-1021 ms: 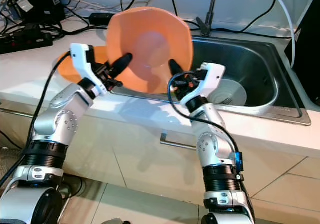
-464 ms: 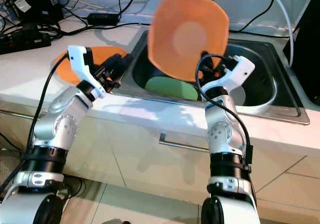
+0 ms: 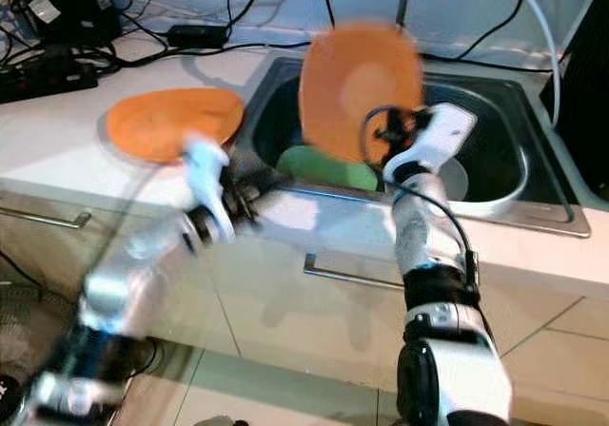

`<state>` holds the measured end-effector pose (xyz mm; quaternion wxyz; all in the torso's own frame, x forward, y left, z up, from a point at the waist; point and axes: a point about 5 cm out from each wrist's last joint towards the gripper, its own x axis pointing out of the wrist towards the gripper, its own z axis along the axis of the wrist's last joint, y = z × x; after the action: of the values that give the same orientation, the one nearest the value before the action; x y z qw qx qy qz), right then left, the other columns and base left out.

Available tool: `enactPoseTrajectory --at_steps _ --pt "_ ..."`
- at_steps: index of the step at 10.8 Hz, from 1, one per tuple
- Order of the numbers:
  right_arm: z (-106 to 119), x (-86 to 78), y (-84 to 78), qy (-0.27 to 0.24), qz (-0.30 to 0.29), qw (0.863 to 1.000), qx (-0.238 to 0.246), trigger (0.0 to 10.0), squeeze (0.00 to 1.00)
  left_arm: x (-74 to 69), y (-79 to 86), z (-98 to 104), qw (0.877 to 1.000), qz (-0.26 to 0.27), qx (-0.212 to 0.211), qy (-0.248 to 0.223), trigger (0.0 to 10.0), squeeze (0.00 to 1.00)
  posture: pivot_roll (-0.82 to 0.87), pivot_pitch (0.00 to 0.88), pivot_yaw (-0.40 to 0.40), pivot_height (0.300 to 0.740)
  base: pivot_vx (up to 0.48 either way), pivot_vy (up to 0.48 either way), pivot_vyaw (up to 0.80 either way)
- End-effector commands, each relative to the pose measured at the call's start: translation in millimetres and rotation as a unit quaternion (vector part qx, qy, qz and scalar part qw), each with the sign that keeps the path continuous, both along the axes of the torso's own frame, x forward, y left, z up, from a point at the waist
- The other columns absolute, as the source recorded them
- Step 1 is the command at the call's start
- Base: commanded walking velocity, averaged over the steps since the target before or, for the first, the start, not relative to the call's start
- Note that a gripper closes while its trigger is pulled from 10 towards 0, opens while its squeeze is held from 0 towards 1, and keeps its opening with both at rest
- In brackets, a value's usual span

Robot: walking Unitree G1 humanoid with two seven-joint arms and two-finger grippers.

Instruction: Kitchen organization

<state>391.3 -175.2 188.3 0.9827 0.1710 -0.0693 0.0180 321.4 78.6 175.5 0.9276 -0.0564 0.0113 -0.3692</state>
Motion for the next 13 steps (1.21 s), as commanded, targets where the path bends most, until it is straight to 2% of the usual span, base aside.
enactPoseTrajectory --at_steps 1,4,6,9,12,13 --pt "19 6.6 -0.5 -0.029 -0.011 0.999 -0.038 10.0 0.0 -6.2 -7.6 7 1.0 -0.006 0.005 -0.013 10.0 0.0 0.19 0.065 0.019 0.74 0.0 0.0 0.0" --pt "24 15.1 5.7 -0.017 -0.023 0.993 -0.119 10.0 0.0 -25.3 -20.2 5 1.0 -0.022 0.018 -0.003 10.0 0.0 0.22 0.094 0.013 0.74 0.0 0.0 0.0" --pt "21 18.1 7.4 -0.001 -0.024 0.981 -0.191 10.0 0.0 -34.6 -16.3 4 0.999 -0.007 0.031 0.008 10.0 0.0 0.24 0.13 0.004 0.74 0.0 0.0 0.0" --pt "12 18.0 4.5 0.021 -0.03 0.97 -0.239 10.0 0.0 -34.8 3.1 5 0.998 0.048 0.05 0.006 10.0 0.0 0.25 0.164 -0.005 0.74 0.0 0.0 0.0" --pt "3 17.3 10.4 0.033 -0.014 0.968 -0.247 10.0 0.0 -40.6 7.5 7 0.997 0.066 0.048 0.012 10.0 0.0 0.27 0.174 -0.011 0.74 0.0 0.0 0.0" --pt "2 17.2 12.6 0.034 -0.012 0.968 -0.25 10.0 0.74 -42.6 8.4 6 0.996 0.069 0.047 0.016 10.0 0.0 0.28 0.177 -0.012 0.74 0.0 0.0 0.0"
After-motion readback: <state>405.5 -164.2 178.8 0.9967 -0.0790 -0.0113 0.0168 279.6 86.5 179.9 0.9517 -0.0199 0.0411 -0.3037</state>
